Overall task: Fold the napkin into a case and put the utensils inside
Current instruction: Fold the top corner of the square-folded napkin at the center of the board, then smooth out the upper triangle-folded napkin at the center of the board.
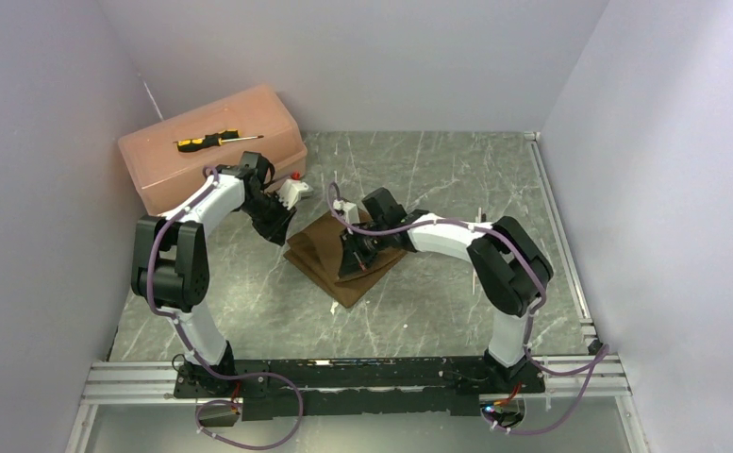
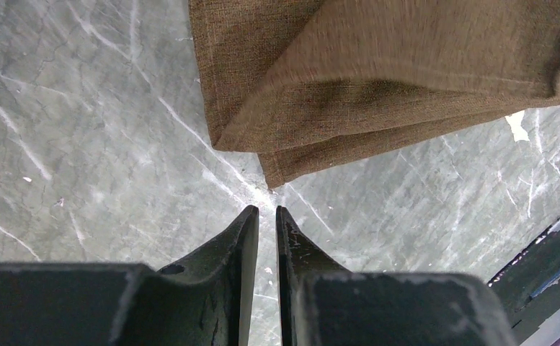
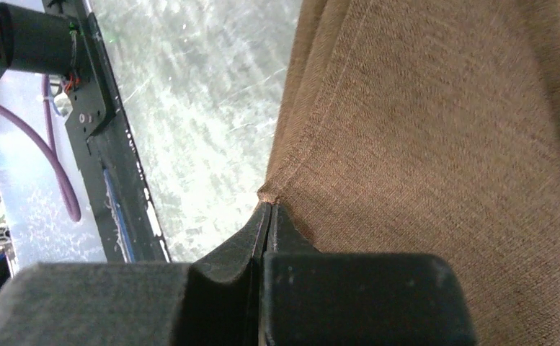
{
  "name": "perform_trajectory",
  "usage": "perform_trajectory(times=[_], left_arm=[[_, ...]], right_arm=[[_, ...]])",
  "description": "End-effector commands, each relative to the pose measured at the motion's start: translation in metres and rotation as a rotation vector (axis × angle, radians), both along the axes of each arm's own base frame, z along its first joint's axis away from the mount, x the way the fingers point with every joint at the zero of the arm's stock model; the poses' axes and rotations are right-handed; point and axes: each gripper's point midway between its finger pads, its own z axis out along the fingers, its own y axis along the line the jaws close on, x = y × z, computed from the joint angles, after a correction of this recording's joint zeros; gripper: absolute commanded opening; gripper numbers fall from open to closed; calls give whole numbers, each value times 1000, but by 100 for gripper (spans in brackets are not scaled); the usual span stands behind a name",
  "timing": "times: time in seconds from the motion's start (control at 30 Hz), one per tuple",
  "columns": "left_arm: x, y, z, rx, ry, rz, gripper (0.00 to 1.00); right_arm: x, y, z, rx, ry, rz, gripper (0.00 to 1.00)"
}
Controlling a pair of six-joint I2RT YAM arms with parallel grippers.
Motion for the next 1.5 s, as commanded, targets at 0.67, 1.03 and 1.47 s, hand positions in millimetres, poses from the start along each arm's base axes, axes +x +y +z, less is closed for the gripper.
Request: perform_trajectory(times=[0.67,1.03,1.47], left_arm=[[16,-7,16,-33,-27,17,22],[24,-18,47,-93,-33,42,34],[19,-45,5,-103,-7,-4,34]], right_arm=[[-38,-18,-16,-173,-124,158,27],[-20,-22,32,-164,-250,59,43],[112,-58,61,-43,-243,-420,0]])
